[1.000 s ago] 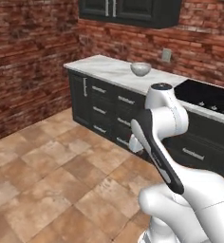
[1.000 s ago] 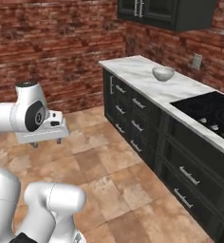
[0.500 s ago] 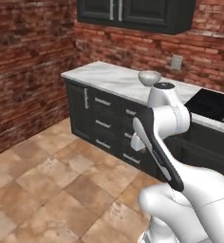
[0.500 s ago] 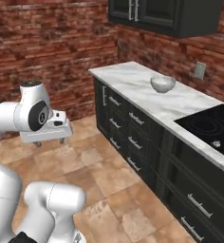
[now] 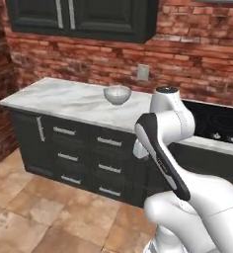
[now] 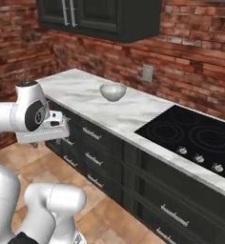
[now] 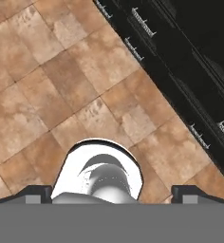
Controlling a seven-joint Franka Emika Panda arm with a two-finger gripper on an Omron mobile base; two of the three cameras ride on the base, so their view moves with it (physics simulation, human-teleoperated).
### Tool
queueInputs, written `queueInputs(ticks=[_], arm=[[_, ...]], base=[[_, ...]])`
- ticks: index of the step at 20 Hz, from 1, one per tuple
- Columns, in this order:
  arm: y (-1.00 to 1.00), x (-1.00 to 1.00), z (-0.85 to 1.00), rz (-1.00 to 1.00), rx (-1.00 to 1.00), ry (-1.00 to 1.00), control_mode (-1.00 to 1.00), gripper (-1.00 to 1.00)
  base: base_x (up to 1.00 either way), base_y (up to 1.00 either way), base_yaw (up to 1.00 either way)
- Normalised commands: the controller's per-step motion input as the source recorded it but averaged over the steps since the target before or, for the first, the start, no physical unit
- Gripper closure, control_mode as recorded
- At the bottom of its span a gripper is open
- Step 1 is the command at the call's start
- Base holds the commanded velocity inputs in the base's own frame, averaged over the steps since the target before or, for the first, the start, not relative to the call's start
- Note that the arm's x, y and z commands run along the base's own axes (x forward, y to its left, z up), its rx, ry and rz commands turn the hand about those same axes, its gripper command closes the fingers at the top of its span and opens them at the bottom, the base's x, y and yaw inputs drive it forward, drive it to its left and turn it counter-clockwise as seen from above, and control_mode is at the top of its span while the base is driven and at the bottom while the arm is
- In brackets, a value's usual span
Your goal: Pick the cup and bowl from the counter and place them on the counter next to the sink.
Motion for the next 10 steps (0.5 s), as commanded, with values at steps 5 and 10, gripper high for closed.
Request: queueInputs(ticks=[5, 10], arm=[[0.0, 0.0, 0.0, 0.0, 0.0, 0.0, 1.0, -1.0], [0.0, 0.0, 0.0, 0.0, 0.0, 0.0, 1.0, -1.0]], base=[[0.81, 0.24, -0.64], [0.82, 0.09, -0.68]])
